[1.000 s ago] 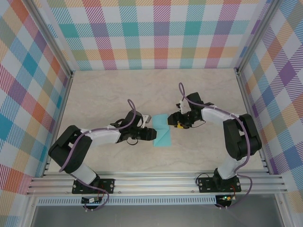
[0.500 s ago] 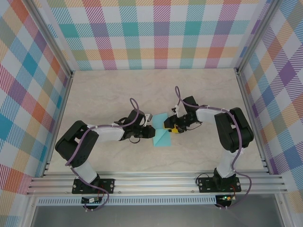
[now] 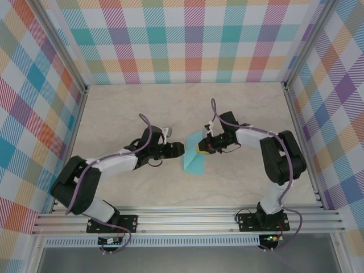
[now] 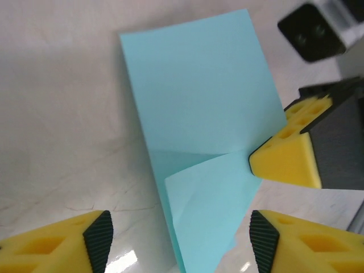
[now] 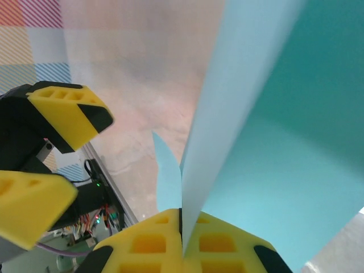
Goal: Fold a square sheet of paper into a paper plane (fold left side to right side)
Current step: Turn over the paper at the center of the table.
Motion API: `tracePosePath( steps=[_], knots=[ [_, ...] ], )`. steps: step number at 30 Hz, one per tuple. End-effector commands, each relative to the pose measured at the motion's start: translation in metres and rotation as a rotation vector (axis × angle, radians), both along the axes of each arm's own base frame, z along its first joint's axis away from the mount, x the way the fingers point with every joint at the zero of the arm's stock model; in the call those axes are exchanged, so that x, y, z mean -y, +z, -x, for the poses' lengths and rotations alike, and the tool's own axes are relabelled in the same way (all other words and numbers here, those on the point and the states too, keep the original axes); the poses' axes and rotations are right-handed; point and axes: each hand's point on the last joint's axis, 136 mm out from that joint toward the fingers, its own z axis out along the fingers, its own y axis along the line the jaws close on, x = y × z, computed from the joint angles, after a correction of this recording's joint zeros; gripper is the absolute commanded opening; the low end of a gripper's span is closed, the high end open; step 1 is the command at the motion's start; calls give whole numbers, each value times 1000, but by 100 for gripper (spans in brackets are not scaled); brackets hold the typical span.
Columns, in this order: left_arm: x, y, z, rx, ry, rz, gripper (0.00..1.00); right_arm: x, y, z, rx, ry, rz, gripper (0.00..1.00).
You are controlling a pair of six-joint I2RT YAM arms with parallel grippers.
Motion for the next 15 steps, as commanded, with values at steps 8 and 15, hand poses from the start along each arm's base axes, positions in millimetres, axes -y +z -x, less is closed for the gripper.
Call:
tracePosePath(
  steps=[8, 15],
  knots=[
    [-21, 187, -6, 312, 94, 418, 100, 25, 192, -32, 449, -24, -319, 0],
    [8, 252, 11, 368, -98, 607, 99, 11, 284, -15, 572, 91, -463, 0]
  ],
)
